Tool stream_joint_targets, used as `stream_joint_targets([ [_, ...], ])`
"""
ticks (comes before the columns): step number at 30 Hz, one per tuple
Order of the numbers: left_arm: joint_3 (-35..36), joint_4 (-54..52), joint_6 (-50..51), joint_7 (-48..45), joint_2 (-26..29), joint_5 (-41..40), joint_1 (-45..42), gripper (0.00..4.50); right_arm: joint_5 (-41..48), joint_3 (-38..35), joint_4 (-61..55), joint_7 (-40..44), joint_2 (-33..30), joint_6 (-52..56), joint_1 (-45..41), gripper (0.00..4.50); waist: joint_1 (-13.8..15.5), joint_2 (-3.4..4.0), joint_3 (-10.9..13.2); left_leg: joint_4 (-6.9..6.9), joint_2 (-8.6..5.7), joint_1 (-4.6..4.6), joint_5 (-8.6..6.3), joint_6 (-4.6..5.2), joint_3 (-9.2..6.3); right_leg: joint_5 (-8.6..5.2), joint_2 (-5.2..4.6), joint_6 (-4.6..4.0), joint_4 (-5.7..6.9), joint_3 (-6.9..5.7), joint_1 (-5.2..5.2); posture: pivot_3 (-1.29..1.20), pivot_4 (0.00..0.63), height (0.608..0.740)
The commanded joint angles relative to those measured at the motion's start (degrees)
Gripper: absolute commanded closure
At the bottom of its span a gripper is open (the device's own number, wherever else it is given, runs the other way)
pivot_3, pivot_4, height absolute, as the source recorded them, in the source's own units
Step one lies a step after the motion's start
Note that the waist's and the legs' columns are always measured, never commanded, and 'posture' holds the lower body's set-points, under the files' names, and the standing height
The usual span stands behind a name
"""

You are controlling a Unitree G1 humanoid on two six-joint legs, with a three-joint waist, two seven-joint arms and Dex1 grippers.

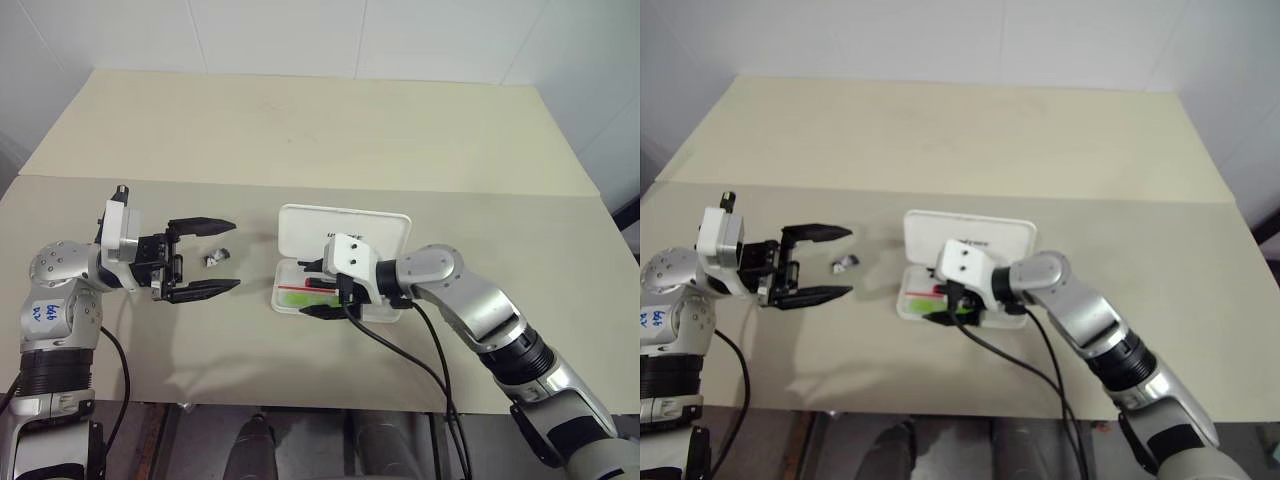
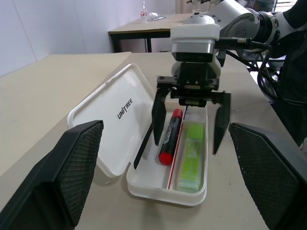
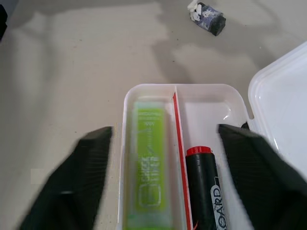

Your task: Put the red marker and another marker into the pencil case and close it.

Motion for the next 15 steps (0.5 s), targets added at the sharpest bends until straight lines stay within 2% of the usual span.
stream_joint_targets([
  [1, 0.4, -1.3, -0.1, 0.7, 0.3, -0.1, -0.7, 0.00, 1.5, -2.5, -3.3, 1.3, -0.7, -0.4, 0.2, 0.01, 0.0, 0.00, 0.0, 0.00, 0.00, 0.00, 0.00, 0.00, 0.00, 0.00, 0.00, 0.00, 0.00, 0.00, 0.00, 0.00, 0.150, 0.740],
  [4, 0.0, -1.6, -0.5, 1.2, -0.1, 0.2, -0.4, 0.00, 2.3, -4.4, -3.9, 0.8, -0.5, 0.0, 0.7, 0.01, 0.0, 0.00, 0.0, 0.00, 0.00, 0.00, 0.00, 0.00, 0.00, 0.00, 0.00, 0.00, 0.01, 0.00, 0.00, 0.00, 0.150, 0.740],
  [8, 0.3, -3.0, -2.6, 6.2, -2.0, 2.2, -0.1, 0.00, 7.4, -11.0, -8.7, 1.5, -2.1, 0.0, 5.7, 0.01, 0.4, -0.01, 0.0, -0.01, 0.00, -0.02, 0.00, 0.00, -0.02, -0.01, 0.00, 0.01, 0.00, 0.00, 0.00, 0.00, 0.150, 0.740],
  [15, 1.7, -5.4, -2.0, 23.6, -2.7, 10.3, 3.3, 0.00, 14.4, -19.3, -15.0, 4.2, -8.1, -0.7, 15.6, 0.01, 0.2, -0.03, 0.0, 0.02, 0.00, 0.01, 0.00, 0.00, 0.02, 0.00, 0.00, 0.04, 0.00, 0.01, 0.03, 0.00, 0.150, 0.740],
])
